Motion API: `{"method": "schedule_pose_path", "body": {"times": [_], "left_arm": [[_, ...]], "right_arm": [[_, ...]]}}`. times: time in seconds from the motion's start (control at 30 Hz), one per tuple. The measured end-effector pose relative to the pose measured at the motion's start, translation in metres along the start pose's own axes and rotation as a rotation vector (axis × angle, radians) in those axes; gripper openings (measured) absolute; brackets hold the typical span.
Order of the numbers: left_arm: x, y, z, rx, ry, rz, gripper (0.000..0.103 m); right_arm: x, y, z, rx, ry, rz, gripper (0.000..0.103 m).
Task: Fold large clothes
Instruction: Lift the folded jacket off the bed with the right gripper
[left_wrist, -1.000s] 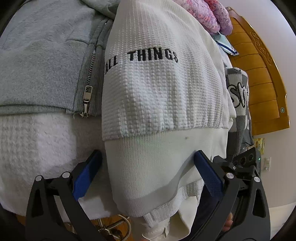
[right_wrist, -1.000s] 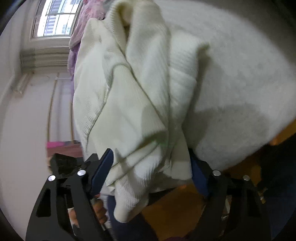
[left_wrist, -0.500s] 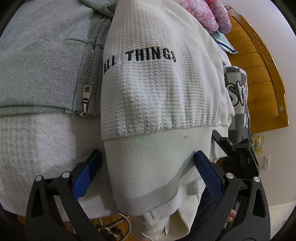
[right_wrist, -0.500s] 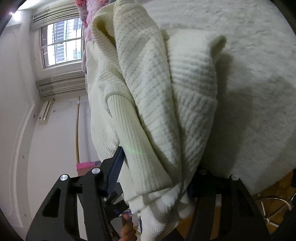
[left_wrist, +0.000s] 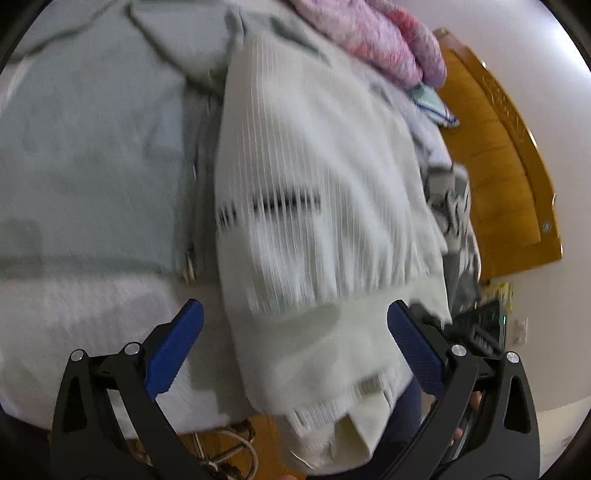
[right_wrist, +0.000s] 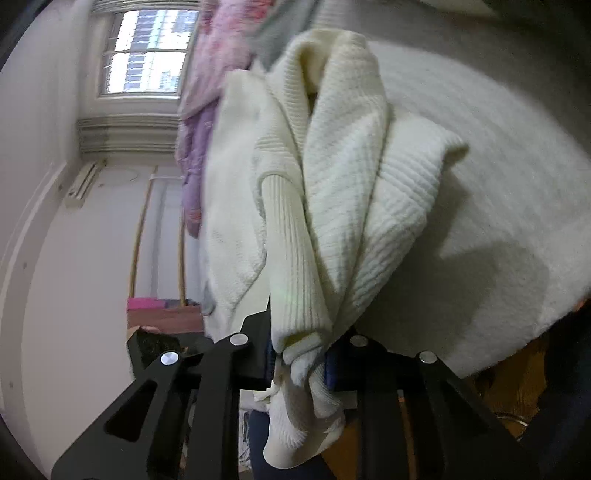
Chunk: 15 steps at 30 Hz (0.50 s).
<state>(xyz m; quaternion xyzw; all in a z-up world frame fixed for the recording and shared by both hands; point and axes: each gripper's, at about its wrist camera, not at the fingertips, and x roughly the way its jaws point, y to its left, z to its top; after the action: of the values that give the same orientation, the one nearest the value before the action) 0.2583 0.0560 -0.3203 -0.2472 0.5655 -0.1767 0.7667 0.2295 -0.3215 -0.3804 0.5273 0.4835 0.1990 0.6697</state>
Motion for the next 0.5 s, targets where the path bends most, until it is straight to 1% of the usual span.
{"method": "schedule_pose_path", "body": {"times": [0.13,0.2,0.23,0.27,0.33,0.37,0.43,0.5], "left_arm": [[0.007,0.003,0.044,-0.018,-0.011,0.016,0.099],[0.018,0.004,0.067,-0.017,-0.021,0.081,0.099],[0.024,0.004,0.076,-0.013,-0.019,0.087,0.099],[0.03,0.006,0.085,-0.018,-0.016,0.075,0.099],[0.044,0.01,0.099,-0.046,0.013,0.038,0.099],[0.052,0.014,0.105,-0.064,0.028,0.051,0.099],[0.065,0.016,0.112,-0.056,0.058,0.077,0.099],[0.068,0.012,0.117,-0.021,0.046,0.081,0.099]], "right_arm": [[0.0,0.002,0.002,0.0,0.01,-0.023,0.018],[0.005,-0.001,0.003,0.014,0.015,-0.026,0.018],[0.008,-0.001,0.004,0.021,0.017,-0.03,0.018],[0.013,0.001,0.006,0.026,0.021,-0.033,0.018],[0.01,0.002,0.01,0.029,0.028,-0.033,0.018],[0.014,0.009,0.012,0.032,0.029,-0.035,0.018],[0.022,0.013,0.018,0.039,0.036,-0.041,0.018],[0.021,0.012,0.021,0.049,0.041,-0.043,0.018]]}}
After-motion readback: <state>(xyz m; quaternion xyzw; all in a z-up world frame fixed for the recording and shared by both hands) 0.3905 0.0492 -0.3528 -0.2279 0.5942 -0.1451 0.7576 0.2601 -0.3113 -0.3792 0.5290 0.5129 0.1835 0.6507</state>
